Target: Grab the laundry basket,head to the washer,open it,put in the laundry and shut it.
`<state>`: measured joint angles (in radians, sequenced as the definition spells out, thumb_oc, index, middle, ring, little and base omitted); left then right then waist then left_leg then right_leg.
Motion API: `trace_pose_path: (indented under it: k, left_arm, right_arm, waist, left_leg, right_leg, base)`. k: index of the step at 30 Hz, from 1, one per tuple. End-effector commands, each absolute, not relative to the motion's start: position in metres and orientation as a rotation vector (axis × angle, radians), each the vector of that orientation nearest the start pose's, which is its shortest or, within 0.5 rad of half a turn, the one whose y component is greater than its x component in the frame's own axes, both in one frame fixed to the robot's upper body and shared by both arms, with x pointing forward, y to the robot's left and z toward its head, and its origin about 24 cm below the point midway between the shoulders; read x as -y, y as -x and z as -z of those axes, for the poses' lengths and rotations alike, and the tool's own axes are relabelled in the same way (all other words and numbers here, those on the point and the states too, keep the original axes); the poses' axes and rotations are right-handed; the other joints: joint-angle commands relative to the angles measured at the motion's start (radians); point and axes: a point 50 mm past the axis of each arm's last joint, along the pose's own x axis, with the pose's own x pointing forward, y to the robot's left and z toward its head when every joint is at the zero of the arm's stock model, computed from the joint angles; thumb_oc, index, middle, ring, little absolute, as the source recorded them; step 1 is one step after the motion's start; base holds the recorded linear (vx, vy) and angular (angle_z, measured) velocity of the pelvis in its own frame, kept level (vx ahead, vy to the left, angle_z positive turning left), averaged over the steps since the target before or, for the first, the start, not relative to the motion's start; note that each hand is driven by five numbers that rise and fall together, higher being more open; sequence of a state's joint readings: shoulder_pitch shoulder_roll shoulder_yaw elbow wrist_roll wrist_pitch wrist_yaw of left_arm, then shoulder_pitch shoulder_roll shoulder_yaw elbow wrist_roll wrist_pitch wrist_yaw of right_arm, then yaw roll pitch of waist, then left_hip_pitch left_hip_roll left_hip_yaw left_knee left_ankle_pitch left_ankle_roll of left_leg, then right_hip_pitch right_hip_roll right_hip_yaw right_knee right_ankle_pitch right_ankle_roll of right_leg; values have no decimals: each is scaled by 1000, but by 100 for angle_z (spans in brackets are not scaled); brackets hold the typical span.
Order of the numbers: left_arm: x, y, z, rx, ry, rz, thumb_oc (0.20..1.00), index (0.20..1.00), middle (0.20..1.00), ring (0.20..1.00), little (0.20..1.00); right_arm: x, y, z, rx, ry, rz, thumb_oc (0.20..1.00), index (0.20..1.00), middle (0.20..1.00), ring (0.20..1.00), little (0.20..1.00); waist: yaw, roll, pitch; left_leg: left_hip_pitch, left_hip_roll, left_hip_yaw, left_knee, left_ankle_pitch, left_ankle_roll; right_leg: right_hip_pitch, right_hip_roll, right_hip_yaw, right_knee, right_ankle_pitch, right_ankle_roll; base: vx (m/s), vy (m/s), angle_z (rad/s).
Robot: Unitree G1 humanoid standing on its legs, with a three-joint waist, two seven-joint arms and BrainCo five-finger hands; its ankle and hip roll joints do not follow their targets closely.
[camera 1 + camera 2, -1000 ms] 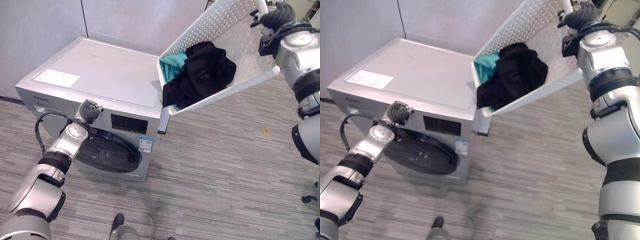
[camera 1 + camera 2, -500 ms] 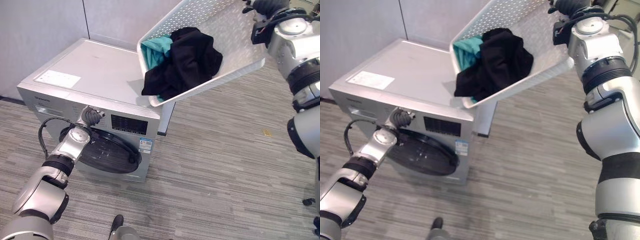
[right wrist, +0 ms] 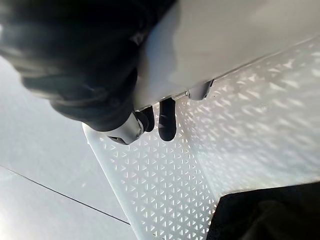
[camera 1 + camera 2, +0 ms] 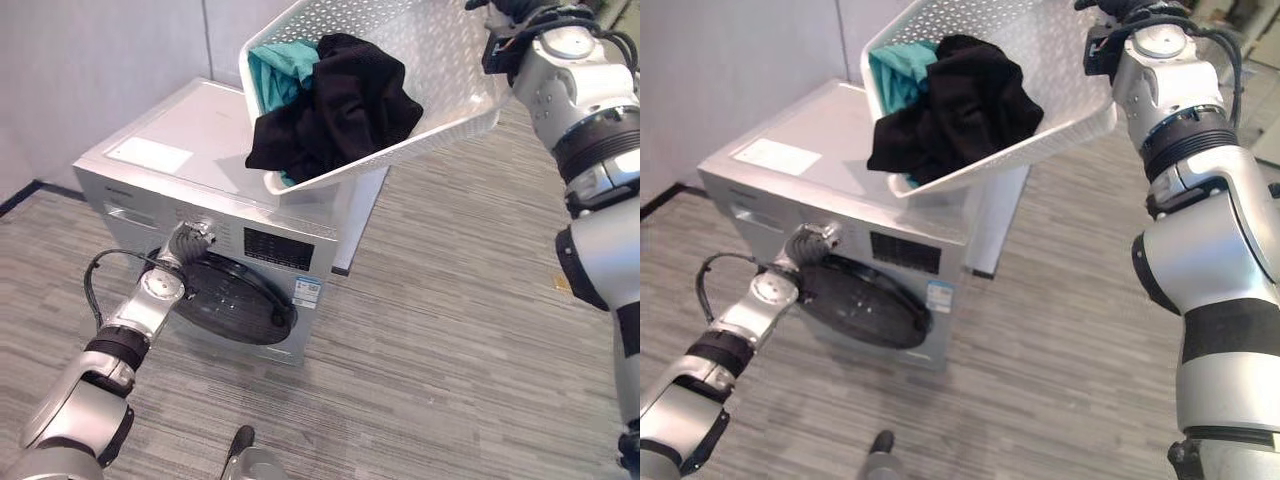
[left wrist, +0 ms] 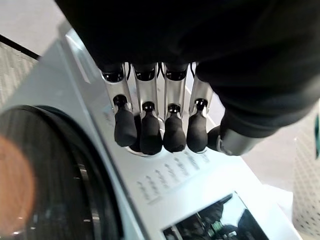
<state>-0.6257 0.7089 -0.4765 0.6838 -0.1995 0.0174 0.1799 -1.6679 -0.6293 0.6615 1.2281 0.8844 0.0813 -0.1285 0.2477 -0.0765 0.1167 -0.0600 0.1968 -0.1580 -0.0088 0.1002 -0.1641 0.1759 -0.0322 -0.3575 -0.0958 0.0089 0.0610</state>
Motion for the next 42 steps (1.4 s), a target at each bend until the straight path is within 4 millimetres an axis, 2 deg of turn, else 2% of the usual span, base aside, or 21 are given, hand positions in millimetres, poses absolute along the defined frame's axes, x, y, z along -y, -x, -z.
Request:
trace_pose_path:
  k: [1, 2, 4, 7, 10, 11, 15, 16, 17, 18, 19, 22, 25, 29, 36, 37, 38, 39, 40, 41, 42]
  left_arm:
    - [-262, -350, -98, -87, -734, -69, 200, 200, 200, 200, 200]
    - [-262, -350, -98, -87, -734, -69, 200, 200, 200, 200, 200]
    - [-258, -349, -100, -66, -731, -48, 200, 200, 200, 200, 200]
    - [-258, -342, -99, -53, -721, -34, 200, 200, 200, 200, 200]
    - [-259, -339, -103, -34, -718, -28, 200, 200, 200, 200, 200]
    - [-261, -336, -109, -10, -709, -30, 200, 200, 200, 200, 200]
    - [-260, -334, -123, 50, -692, -41, 200, 200, 200, 200, 200]
    - [-261, -334, -123, 49, -692, -43, 200, 200, 200, 200, 200]
    - [-262, -333, -129, 75, -677, -62, 200, 200, 200, 200, 200]
    - [-263, -333, -133, 96, -665, -78, 200, 200, 200, 200, 200]
    - [-263, -332, -137, 110, -659, -87, 200, 200, 200, 200, 200]
    - [-262, -331, -140, 128, -650, -93, 200, 200, 200, 200, 200]
    - [-255, -332, -148, 173, -634, -80, 200, 200, 200, 200, 200]
    - [-248, -332, -154, 209, -614, -55, 200, 200, 200, 200, 200]
    - [-243, -329, -163, 246, -622, -22, 200, 200, 200, 200, 200]
    - [-242, -329, -165, 253, -623, -20, 200, 200, 200, 200, 200]
    - [-243, -329, -170, 267, -633, -20, 200, 200, 200, 200, 200]
    - [-243, -329, -173, 276, -634, -22, 498, 498, 498, 498, 498]
    - [-243, -328, -174, 284, -633, -22, 956, 956, 956, 956, 956]
    - [-243, -328, -175, 285, -633, -23, 956, 956, 956, 956, 956]
    - [-243, -328, -175, 287, -631, -30, 1000, 1000, 1000, 1000, 1000]
  right_arm:
    - [259, -350, -467, 726, -178, 317, 200, 200, 200, 200, 200]
    - [259, -350, -467, 725, -178, 317, 200, 200, 200, 200, 200]
    - [279, -350, -454, 693, -203, 377, 200, 200, 200, 200, 200]
    - [297, -355, -432, 639, -235, 428, 200, 200, 200, 200, 200]
    - [301, -359, -419, 613, -257, 436, 200, 200, 200, 200, 200]
    - [308, -365, -398, 565, -294, 456, 200, 200, 200, 200, 200]
    - [314, -371, -374, 513, -331, 493, 200, 200, 200, 200, 200]
    - [314, -371, -374, 513, -331, 492, 200, 200, 200, 200, 200]
    - [309, -379, -356, 469, -348, 493, 200, 200, 200, 200, 200]
    - [305, -383, -349, 451, -361, 492, 200, 200, 200, 200, 200]
    - [300, -387, -339, 433, -380, 487, 200, 200, 200, 200, 200]
    - [298, -390, -325, 404, -405, 498, 200, 200, 200, 200, 200]
    - [292, -394, -315, 391, -436, 486, 200, 200, 200, 200, 200]
    - [295, -393, -315, 393, -410, 500, 200, 200, 200, 200, 200]
    - [328, -382, -305, 295, -338, 640, 200, 200, 200, 200, 200]
    - [330, -382, -305, 276, -323, 653, 539, 539, 539, 539, 539]
    - [335, -380, -303, 236, -268, 677, 1000, 1000, 1000, 1000, 1000]
    - [336, -380, -303, 221, -248, 680, 1000, 1000, 1000, 1000, 1000]
    - [337, -379, -304, 209, -235, 688, 1000, 1000, 1000, 1000, 1000]
    - [337, -379, -305, 210, -235, 688, 1000, 1000, 1000, 1000, 1000]
    - [337, -380, -301, 181, -222, 701, 1000, 1000, 1000, 1000, 1000]
  waist:
    - [62, -37, -100]
    - [62, -37, -100]
    - [88, -33, -93]
    - [100, -26, -86]
    - [110, -13, -77]
    - [118, 4, -67]
    - [118, 21, -56]
    - [113, 14, -60]
    - [122, 32, -48]
    - [120, 33, -47]
    - [125, 42, -38]
    - [124, 39, -33]
    - [138, 38, -20]
    - [151, 28, -6]
    - [179, -6, -9]
    - [180, -11, -8]
    - [184, -22, -7]
    - [183, -27, -6]
    - [183, -31, -3]
    - [182, -31, -2]
    - [181, -38, -1]
  left_leg:
    - [-9, 14, -79, 15, 19, -1]
    - [-10, 14, -79, 15, 19, -2]
    - [-19, -6, -101, -10, -2, 5]
    - [-34, -26, -128, -30, -1, 12]
    - [-45, -46, -144, -42, 1, 21]
    - [-61, -72, -161, -53, 3, 31]
    - [-85, -98, -171, -60, 8, 38]
    - [-76, -93, -172, -67, -10, 34]
    - [-90, -111, -173, -61, 3, 43]
    - [-82, -111, -178, -69, -15, 44]
    - [-87, -120, -177, -61, -6, 53]
    - [-85, -124, -180, -59, -31, 50]
    - [-102, -139, -182, -40, -49, 46]
    - [-145, -156, -181, -3, -64, 41]
    - [-184, -186, -200, 7, -73, 46]
    - [-184, -189, -203, 5, -72, 49]
    - [-177, -190, -205, -1, -76, 54]
    - [-174, -192, -203, -2, -78, 56]
    - [-171, -192, -203, -2, -80, 58]
    - [-171, -193, -203, -2, -80, 58]
    - [-164, -194, -201, -2, -86, 62]
  right_leg:
    - [86, -56, -52, 35, -142, 48]
    - [86, -56, -52, 35, -142, 48]
    - [85, -59, -83, 32, -155, 44]
    - [71, -63, -97, 33, -159, 42]
    - [62, -65, -96, 34, -162, 39]
    - [48, -71, -96, 37, -167, 35]
    - [26, -81, -91, 42, -165, 37]
    - [35, -76, -75, 39, -186, 34]
    - [17, -88, -90, 47, -164, 38]
    - [22, -87, -75, 47, -181, 35]
    - [14, -97, -89, 55, -167, 39]
    - [22, -102, -86, 62, -189, 38]
    - [34, -112, -120, 59, -195, 42]
    - [30, -123, -146, 53, -189, 49]
    - [23, -136, -183, 42, -167, 59]
    - [21, -139, -187, 46, -167, 62]
    - [21, -145, -194, 56, -162, 66]
    - [22, -149, -196, 60, -159, 69]
    - [22, -153, -196, 64, -150, 74]
    - [22, -153, -196, 64, -149, 75]
    - [23, -156, -193, 69, -141, 79]
  base:
    - [61, 26, 67]
    - [86, 17, 70]
    - [86, 45, 34]
    - [72, 41, 30]
    - [72, 65, 32]
    - [85, 93, 18]
    - [34, 63, 21]
    - [6, 85, 20]
    - [68, 40, 21]
    - [-75, 176, 22]
    - [84, -5, 4]
    - [3, 51, -6]
    - [38, 43, 10]
    - [-13, 58, 16]
    - [22, 50, 20]
    - [52, 58, 11]
    - [55, 58, 6]
    - [48, 53, 4]
    - [19, 28, 4]
    - [23, 32, 2]
    - [32, 34, 2]
